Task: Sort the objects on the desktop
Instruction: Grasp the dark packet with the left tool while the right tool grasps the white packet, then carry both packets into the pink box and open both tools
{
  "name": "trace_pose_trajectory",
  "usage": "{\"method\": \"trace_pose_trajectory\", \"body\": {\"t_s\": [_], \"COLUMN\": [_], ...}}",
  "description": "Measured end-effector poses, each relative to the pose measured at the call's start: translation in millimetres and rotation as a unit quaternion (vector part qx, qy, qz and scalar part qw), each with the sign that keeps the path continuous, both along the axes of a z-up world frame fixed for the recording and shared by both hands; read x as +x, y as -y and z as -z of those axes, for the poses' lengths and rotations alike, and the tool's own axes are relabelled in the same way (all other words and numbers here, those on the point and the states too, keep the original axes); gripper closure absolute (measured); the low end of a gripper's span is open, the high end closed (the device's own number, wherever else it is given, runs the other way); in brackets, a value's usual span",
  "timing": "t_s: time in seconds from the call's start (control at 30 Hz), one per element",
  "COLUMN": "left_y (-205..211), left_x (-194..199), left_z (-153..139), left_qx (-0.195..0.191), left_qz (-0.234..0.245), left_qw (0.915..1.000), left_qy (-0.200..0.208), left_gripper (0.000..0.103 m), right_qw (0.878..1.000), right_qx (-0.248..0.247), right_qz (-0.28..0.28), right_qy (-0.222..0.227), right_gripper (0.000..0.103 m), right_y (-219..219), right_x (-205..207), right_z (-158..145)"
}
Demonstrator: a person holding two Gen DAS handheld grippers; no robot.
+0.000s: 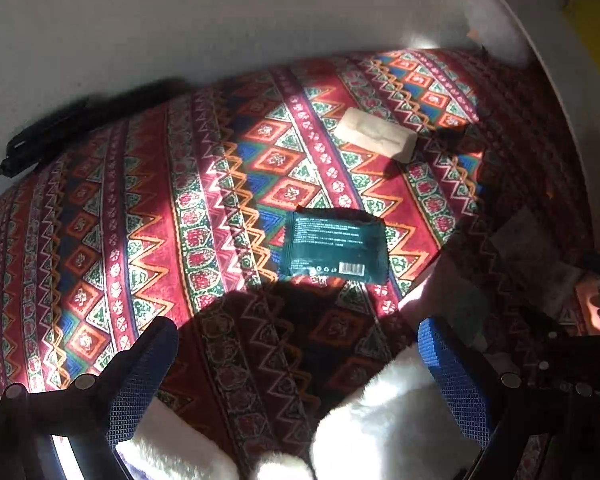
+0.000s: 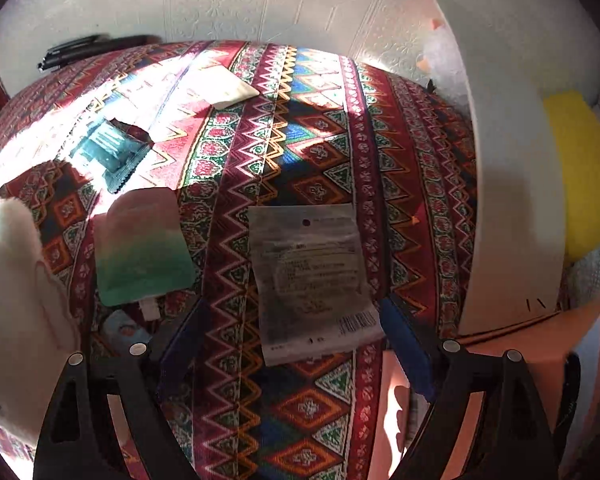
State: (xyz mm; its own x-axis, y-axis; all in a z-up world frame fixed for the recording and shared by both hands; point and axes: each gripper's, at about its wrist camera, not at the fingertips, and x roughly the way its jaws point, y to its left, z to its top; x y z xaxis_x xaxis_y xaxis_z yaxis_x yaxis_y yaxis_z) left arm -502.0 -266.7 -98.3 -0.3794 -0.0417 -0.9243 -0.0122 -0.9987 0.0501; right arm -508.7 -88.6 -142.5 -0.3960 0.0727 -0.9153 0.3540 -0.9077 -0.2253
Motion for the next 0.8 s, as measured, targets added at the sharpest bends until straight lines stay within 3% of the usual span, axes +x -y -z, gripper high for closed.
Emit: {"method": "trace_pose_trajectory", "body": {"t_s": [0.07,0.2,0.27,0.3,0.33,0.4,0.43,0.47,0.57,0.7,0.8], "left_y": [-6,-17,-26,-32,-37,-43,-46,-48,-48,-35,-30], "left_x": [-26,-62,-72,-75,-75,-74,-72,-70,-59,-40,-19], "left_z": [26,64,76,79,80,78,75,72,62,36,6], "left_qx": [-0.028,-0.041,-0.040,-0.038,-0.032,-0.013,-0.009,-0.011,-0.017,0.030,0.037], "left_qz": [0.013,0.032,0.042,0.048,0.052,0.056,0.058,0.059,0.053,0.029,0.019], "left_qw": [0.9992,0.9968,0.9960,0.9960,0.9962,0.9968,0.9969,0.9971,0.9978,0.9990,0.9991], "left_qy": [0.026,0.060,0.069,0.065,0.062,0.056,0.052,0.047,0.036,0.018,-0.006], "left_gripper": [0.003,0.003,0.003,0.003,0.008,0.028,0.050,0.054,0.055,0.055,0.055], "right_qw": [0.999,0.998,0.992,0.993,0.994,0.994,0.993,0.991,0.984,0.977,0.973], "right_qx": [0.051,-0.036,-0.103,-0.105,-0.102,-0.103,-0.112,-0.125,-0.169,-0.203,-0.223], "right_qz": [0.002,0.032,0.043,0.035,0.027,0.026,0.032,0.039,0.051,0.057,0.053], "right_qy": [-0.001,0.035,0.057,0.046,0.038,0.028,0.026,0.023,0.020,0.005,-0.016], "right_gripper": [0.001,0.002,0.020,0.040,0.053,0.056,0.057,0.057,0.059,0.060,0.060], "right_y": [3,-23,-33,-33,-31,-32,-35,-38,-46,-54,-58], "right_x": [-13,-36,-42,-41,-39,-37,-37,-35,-26,-6,23], "right_z": [19,28,24,18,14,11,11,11,7,-16,-39]}}
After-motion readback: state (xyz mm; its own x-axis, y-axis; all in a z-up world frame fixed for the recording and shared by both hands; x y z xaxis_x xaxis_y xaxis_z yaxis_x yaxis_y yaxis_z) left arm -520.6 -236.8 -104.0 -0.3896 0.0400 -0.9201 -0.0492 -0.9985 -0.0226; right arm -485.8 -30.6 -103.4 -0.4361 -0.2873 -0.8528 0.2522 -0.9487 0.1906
